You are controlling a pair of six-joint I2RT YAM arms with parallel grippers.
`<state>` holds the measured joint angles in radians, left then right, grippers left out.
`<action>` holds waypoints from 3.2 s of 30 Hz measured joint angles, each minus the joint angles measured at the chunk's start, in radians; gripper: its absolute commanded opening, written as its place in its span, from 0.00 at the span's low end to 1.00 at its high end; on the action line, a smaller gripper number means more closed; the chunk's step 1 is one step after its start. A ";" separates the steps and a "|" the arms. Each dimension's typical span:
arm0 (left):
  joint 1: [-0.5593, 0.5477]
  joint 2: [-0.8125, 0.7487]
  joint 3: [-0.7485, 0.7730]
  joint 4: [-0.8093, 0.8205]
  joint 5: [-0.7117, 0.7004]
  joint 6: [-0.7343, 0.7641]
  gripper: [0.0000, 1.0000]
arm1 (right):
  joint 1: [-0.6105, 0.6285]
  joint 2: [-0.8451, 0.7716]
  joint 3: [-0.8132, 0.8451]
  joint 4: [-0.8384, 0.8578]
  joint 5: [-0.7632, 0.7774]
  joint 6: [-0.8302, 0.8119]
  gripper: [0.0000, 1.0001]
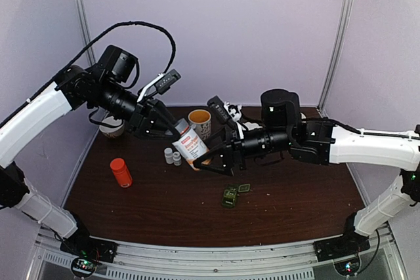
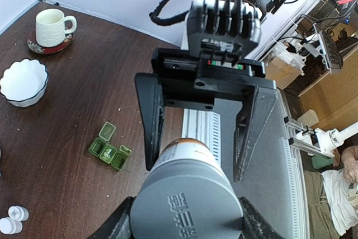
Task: Sort the pills into containers
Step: Hold the pill bottle, then unscrew the lid of the pill bottle from the pill bottle.
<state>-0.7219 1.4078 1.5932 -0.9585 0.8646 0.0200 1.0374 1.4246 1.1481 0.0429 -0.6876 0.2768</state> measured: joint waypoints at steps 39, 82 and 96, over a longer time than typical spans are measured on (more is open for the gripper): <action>0.009 0.041 -0.177 0.370 -0.065 -0.538 0.96 | 0.278 -0.023 -0.084 -0.074 1.130 -0.401 0.18; 0.024 -0.322 -0.502 0.396 0.267 0.799 0.86 | 0.107 0.084 0.130 -0.258 -0.107 -0.225 0.15; 0.019 -0.283 -0.485 0.311 0.269 0.838 0.64 | 0.104 0.126 0.175 -0.285 -0.092 -0.225 0.11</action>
<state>-0.7025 1.1248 1.1084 -0.6472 1.1339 0.8581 1.1416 1.5509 1.3228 -0.2417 -0.7795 0.0521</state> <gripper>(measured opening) 0.674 0.521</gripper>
